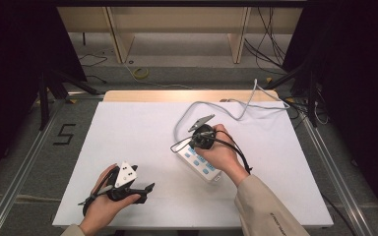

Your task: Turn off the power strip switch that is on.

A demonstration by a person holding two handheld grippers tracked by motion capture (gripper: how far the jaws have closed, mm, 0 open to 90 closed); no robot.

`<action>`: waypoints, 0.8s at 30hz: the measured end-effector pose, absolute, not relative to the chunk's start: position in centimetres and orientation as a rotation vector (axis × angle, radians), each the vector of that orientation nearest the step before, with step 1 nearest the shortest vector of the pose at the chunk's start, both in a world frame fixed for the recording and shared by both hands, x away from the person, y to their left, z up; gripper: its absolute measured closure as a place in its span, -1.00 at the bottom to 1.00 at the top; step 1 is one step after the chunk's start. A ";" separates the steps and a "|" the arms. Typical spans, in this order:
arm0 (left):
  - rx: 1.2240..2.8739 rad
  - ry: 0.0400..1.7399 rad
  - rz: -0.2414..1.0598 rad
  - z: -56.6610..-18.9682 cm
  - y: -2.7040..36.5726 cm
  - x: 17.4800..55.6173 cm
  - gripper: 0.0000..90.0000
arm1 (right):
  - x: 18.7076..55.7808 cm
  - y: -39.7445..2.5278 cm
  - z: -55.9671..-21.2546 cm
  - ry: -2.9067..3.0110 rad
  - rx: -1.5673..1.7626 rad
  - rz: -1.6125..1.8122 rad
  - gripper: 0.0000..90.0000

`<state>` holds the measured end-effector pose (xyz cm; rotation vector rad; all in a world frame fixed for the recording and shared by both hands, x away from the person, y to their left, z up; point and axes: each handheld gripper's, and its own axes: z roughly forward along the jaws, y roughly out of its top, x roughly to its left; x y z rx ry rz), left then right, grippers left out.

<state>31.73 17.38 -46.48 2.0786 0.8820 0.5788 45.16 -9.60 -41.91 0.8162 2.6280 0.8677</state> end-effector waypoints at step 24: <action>2.088 0.873 0.577 -46.5 17.4 31.7 -0.60 | 46.0 -8.5 -43.3 2.690 0.828 0.785 1.00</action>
